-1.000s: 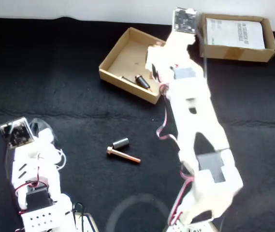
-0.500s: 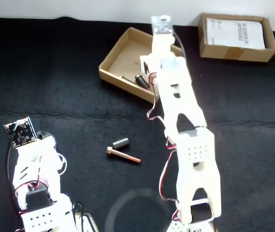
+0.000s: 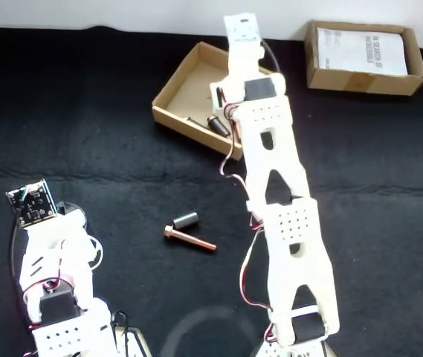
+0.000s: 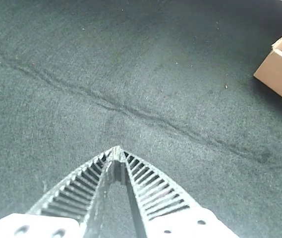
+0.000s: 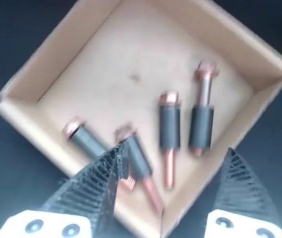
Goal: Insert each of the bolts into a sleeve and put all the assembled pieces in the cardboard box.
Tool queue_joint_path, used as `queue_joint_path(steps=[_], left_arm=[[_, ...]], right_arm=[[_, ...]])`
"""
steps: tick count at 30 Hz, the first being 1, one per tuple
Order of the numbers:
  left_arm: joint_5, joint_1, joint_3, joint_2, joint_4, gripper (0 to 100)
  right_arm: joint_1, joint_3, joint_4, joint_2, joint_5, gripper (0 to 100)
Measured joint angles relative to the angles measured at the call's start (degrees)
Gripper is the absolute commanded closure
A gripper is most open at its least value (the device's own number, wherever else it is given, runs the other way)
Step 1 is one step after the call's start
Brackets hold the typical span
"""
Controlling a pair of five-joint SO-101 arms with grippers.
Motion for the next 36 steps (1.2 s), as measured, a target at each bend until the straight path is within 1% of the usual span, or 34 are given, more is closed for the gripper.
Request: queue_joint_path(steps=[4,6,10,13,18,23,26,32,36], left_arm=[[0.00,0.00,0.00,0.00,0.00,98],[0.00,0.00,0.00,0.00,0.00,98],[0.00,0.00,0.00,0.00,0.00,98],[0.00,0.00,0.00,0.00,0.00,98],[0.00,0.00,0.00,0.00,0.00,98],[0.00,0.00,0.00,0.00,0.00,98],[0.00,0.00,0.00,0.00,0.00,98],[0.00,0.00,0.00,0.00,0.00,98],[0.00,0.00,0.00,0.00,0.00,98]], right_arm=[[-2.55,-11.25,12.57,0.18,-0.26,84.8],[-3.69,-13.36,14.33,0.09,-1.41,86.8],[-5.63,-12.48,15.03,-1.14,-1.41,86.8],[-8.97,-3.87,15.12,-7.12,2.46,86.8],[-14.51,18.90,15.12,-20.75,8.26,86.8],[-16.88,37.89,15.12,-32.18,14.95,86.8],[-16.97,47.03,15.12,-36.48,21.54,86.8],[-16.97,66.64,15.12,-41.32,38.24,86.8],[-16.97,72.70,14.51,-41.41,46.24,86.8]])
